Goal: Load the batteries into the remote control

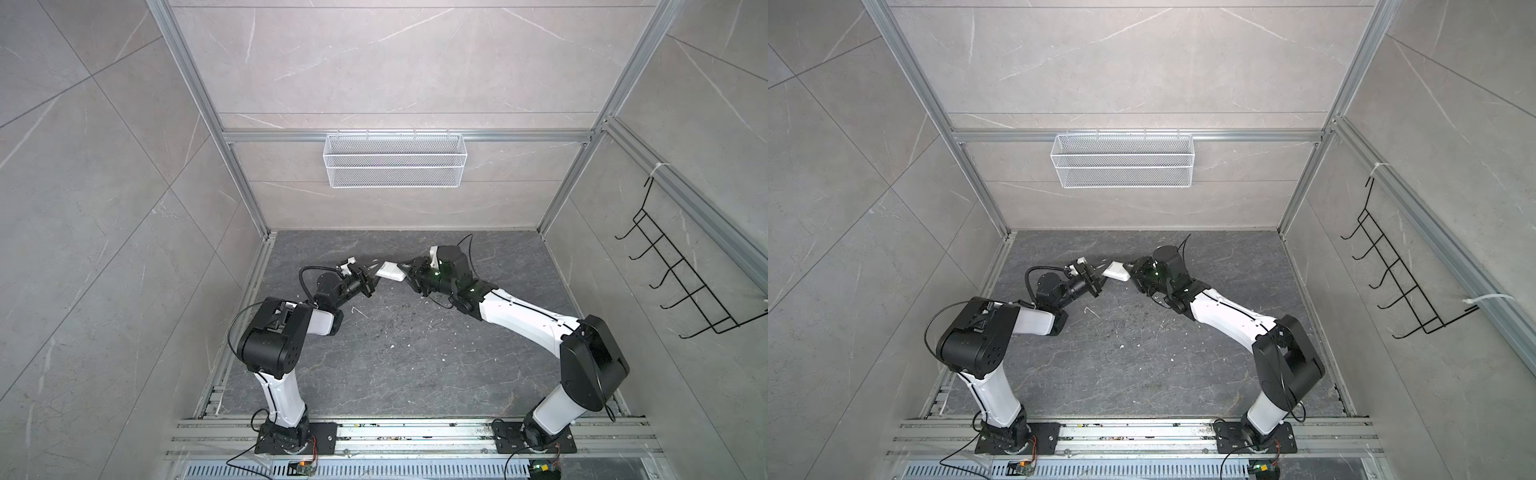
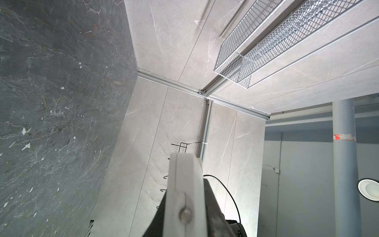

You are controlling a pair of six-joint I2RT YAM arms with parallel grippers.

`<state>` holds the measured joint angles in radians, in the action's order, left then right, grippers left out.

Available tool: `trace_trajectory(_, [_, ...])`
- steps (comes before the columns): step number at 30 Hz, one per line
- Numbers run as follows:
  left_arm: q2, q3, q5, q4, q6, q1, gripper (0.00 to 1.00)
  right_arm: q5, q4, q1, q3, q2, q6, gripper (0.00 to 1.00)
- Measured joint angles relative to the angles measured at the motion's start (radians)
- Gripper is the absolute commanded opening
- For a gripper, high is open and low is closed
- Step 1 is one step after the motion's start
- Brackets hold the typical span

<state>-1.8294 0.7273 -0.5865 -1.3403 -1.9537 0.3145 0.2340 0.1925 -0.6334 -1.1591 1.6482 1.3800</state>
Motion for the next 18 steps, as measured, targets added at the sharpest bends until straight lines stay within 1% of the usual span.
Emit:
trace_trajectory(6, [0.0,0.0,0.001,0.0,0.0,0.0,0.0,0.018,0.05,0.0,0.034,0.0,0.042,0.34])
trace_trajectory(13, [0.0,0.0,0.002,0.001,0.0,0.003,0.0,0.018,0.076,-0.001,0.036,0.001,0.067,0.2])
trace_trajectory(18, [0.0,0.0,0.008,0.007,0.0,0.006,0.0,0.018,0.103,-0.001,0.037,0.015,0.079,0.13])
